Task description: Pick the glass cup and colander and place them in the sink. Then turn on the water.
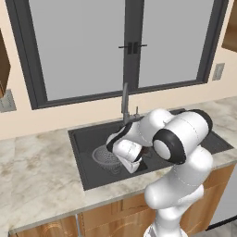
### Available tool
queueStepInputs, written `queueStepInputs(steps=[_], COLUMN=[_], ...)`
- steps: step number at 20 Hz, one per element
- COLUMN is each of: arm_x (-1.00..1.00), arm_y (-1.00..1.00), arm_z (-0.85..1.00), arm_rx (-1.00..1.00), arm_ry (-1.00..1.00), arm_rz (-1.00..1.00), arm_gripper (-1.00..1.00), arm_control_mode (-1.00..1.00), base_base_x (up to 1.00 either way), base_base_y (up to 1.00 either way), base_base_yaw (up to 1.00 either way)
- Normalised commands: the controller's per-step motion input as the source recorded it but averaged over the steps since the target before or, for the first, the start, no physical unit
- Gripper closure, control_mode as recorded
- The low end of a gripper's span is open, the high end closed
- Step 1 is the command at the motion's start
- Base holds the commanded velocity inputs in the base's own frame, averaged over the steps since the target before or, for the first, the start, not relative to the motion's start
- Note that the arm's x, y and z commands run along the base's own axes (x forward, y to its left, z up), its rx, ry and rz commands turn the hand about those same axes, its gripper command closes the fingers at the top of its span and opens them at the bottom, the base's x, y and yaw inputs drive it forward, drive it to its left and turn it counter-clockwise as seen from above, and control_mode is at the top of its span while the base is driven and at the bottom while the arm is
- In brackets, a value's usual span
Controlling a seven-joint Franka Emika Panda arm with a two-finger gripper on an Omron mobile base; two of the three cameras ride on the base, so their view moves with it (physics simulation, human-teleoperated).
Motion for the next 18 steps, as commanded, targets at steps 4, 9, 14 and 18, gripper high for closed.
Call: queueStepInputs(steps=[4, 9, 14, 18], arm_x=[0.0, 0.0, 0.0, 0.0], arm_y=[0.1, 0.15, 0.15, 0.13], arm_z=[-0.26, -0.2, -0.24, -0.23], arm_rx=[0.0, 0.0, 0.0, 0.01], arm_ry=[0.0, 0.0, 0.0, -0.01], arm_rz=[-0.01, 0.0, 0.0, 0.0], arm_gripper=[1.0, 1.0, 1.0, 1.0], arm_control_mode=[-1.0, -1.0, -1.0, -1.0], base_base_x=[0.0, 0.0, 0.0, 0.0], base_base_y=[0.0, 0.0, 0.0, 0.0], base_base_yaw=[0.0, 0.0, 0.0, 0.0])
